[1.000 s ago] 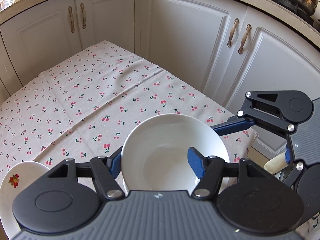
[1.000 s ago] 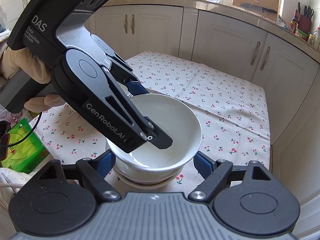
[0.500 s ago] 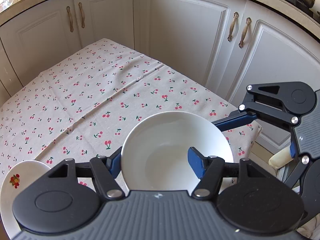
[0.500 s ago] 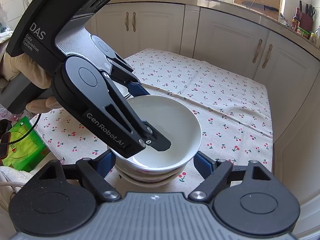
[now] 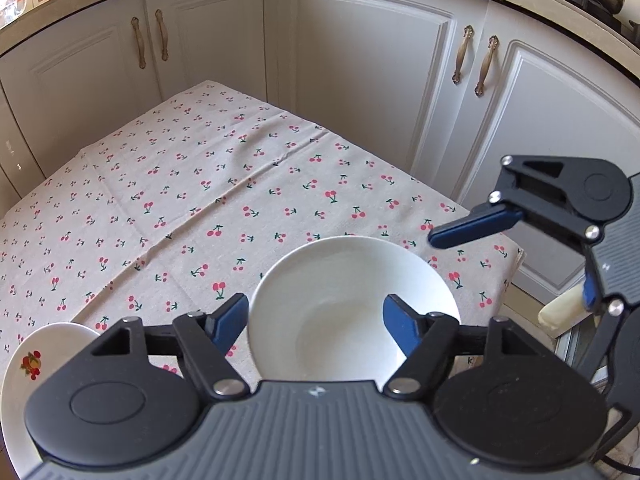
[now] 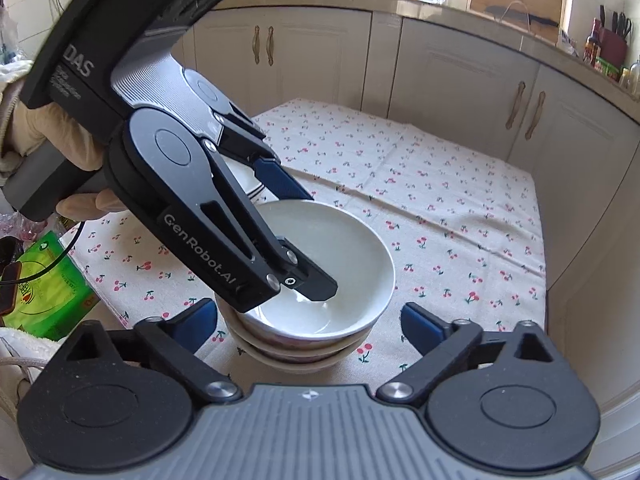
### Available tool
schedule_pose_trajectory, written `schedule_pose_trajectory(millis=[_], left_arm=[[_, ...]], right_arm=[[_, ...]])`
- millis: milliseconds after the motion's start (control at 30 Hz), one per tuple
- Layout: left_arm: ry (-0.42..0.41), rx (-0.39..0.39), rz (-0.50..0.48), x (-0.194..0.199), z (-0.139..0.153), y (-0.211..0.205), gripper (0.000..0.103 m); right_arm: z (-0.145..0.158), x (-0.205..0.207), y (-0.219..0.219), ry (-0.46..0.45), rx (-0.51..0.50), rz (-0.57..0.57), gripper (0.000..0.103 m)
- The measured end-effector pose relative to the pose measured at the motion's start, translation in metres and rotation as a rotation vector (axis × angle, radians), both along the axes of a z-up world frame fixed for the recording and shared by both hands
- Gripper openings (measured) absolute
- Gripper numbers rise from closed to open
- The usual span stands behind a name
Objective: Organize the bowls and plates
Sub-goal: 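Bring the left tool and right tool to opposite rims of the bowl stack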
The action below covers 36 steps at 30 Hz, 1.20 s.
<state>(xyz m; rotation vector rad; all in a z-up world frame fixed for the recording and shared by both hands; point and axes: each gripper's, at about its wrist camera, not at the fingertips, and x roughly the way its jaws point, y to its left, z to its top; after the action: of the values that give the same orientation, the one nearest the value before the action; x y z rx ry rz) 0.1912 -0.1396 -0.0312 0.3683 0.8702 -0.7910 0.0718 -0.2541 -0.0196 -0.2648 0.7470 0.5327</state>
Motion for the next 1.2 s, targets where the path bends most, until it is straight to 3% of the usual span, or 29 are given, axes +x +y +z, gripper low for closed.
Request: schedule_pose_trajectory(millis=[233, 467, 733, 833, 1000, 1200], left_arm=[[-0.040, -0.044, 0.012, -0.006, 0.004, 0.020, 0.077], [-0.010, -0.106, 0.103, -0.001, -0.003, 0.056, 0.078], [0.019, -0.146, 0.133, 0.000, -0.014, 0.071, 0.079], [0.000, -0.164, 0.122, -0.003, -0.011, 0.077, 0.080], [-0.065, -0.206, 0.073, -0.020, -0.002, 0.089, 0.095], [-0.069, -0.170, -0.023, -0.044, -0.013, 0.091, 0.095]], right_arm=[[0.005, -0.003, -0.007, -0.010, 0.024, -0.018, 0.103], [0.002, -0.008, -0.009, -0.011, 0.027, -0.028, 0.103], [-0.002, -0.010, -0.008, 0.000, 0.033, -0.036, 0.103], [-0.003, -0.013, -0.006, -0.004, 0.018, -0.026, 0.103], [-0.012, -0.017, -0.002, 0.006, -0.029, -0.003, 0.103], [-0.038, -0.010, 0.005, 0.029, -0.124, 0.006, 0.103]])
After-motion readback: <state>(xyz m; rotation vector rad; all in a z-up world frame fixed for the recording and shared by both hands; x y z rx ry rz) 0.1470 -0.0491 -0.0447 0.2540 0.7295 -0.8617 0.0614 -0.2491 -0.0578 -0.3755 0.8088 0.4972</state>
